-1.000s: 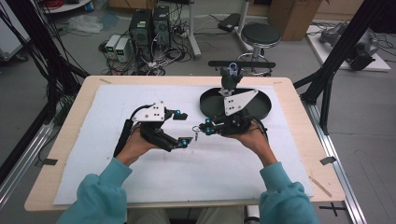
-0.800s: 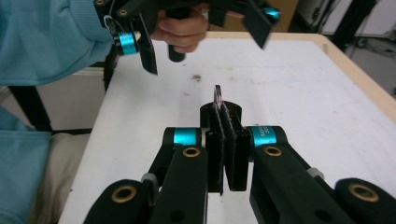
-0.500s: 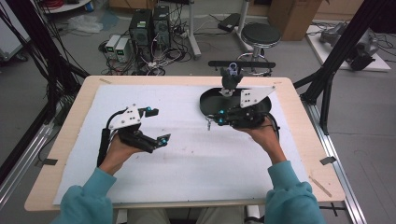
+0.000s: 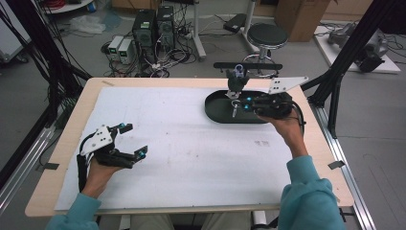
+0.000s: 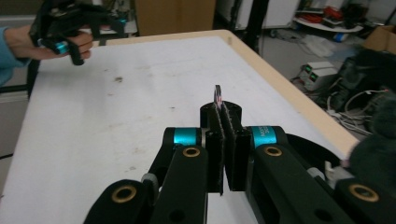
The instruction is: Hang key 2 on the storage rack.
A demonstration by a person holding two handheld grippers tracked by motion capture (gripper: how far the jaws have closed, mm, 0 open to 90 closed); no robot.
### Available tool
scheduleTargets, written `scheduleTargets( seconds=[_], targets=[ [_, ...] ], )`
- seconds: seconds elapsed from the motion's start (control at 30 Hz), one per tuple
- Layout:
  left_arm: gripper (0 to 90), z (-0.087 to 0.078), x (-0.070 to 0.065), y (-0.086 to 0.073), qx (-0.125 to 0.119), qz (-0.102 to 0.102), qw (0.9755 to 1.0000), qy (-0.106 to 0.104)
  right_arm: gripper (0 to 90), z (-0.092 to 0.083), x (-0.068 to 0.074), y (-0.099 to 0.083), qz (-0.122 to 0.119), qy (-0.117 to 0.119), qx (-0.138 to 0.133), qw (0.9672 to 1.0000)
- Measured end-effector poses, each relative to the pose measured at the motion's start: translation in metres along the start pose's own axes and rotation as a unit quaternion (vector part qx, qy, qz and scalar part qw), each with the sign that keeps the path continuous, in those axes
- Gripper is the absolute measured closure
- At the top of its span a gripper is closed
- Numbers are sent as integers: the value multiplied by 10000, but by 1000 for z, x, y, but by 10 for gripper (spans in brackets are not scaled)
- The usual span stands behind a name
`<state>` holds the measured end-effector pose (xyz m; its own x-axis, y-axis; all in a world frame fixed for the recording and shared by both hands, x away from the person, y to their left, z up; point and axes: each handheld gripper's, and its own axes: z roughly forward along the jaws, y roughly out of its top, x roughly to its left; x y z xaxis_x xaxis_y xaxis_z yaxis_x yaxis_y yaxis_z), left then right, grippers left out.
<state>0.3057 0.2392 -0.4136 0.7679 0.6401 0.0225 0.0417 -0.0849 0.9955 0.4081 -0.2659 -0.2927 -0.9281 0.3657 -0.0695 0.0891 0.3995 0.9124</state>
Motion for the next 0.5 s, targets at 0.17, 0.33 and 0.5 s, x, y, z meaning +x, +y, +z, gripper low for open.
scheduleTargets(
  seconds=[0.17,0.33,0.5],
  targets=[
    [17,-9,1,-8,-57,41,9999,133,889,-10,-12,4,76,-192,59,9998],
    [17,-20,4,-18,-190,-96,9993,312,888,-21,-31,12,165,-414,199,9988],
    [17,-24,5,-25,-224,-158,9987,436,888,-28,-47,21,246,-552,344,9976]
  ],
)
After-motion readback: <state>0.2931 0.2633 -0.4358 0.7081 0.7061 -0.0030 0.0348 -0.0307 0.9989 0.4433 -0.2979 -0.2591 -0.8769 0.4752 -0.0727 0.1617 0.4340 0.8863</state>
